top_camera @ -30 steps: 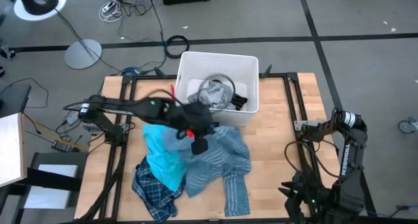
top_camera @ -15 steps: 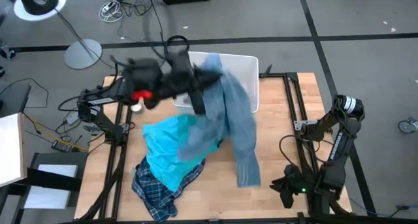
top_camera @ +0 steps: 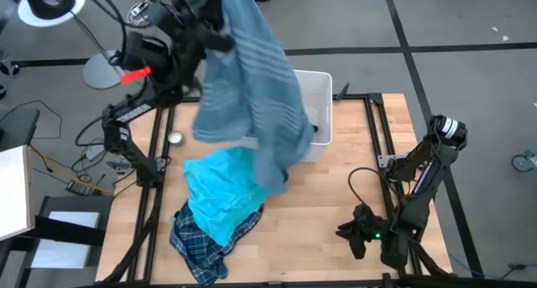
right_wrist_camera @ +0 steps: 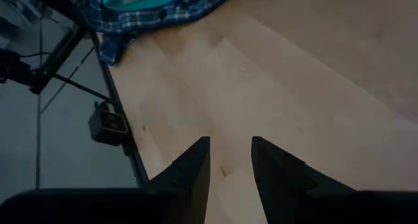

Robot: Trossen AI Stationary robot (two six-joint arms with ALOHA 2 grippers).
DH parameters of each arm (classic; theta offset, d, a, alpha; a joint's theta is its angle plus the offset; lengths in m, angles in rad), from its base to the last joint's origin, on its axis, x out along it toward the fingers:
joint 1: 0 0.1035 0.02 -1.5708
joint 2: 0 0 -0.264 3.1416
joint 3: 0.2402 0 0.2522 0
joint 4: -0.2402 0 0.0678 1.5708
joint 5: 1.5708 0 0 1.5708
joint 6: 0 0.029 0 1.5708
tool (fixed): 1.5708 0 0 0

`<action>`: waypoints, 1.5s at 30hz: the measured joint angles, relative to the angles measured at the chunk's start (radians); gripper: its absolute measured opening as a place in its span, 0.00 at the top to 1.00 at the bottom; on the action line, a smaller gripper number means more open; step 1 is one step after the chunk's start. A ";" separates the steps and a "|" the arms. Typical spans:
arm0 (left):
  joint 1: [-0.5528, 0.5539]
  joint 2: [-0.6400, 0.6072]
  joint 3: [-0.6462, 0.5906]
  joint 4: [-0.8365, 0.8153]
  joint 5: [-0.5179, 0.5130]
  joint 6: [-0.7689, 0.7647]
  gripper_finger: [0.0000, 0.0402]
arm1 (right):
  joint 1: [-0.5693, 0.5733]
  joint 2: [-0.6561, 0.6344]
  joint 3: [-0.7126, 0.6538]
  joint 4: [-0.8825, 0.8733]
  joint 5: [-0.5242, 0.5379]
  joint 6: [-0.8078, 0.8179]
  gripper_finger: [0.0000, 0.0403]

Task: Sort clothes
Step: Put the light blue long sleeve into the white bin

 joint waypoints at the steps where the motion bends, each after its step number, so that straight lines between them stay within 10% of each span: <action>1: 0.022 0.000 0.000 0.016 0.014 -0.014 1.00 | -0.007 -0.009 0.000 0.001 0.000 -0.015 0.72; 8: 0.157 0.017 0.001 0.036 0.217 -0.168 1.00 | -0.075 -0.066 0.000 -0.095 0.000 -0.065 0.72; 22: 0.196 0.175 -0.003 -0.616 0.854 -0.549 1.00 | -0.219 -0.279 0.000 -0.297 0.001 -0.135 0.72; 32: 0.213 0.229 -0.030 -1.128 0.767 -0.217 0.98 | -0.298 -0.433 0.000 -0.334 -0.056 -0.308 0.72; 45: 0.205 0.260 -0.152 -1.203 0.723 -0.353 0.71 | -0.364 -0.706 0.000 -0.346 -0.162 -0.655 0.72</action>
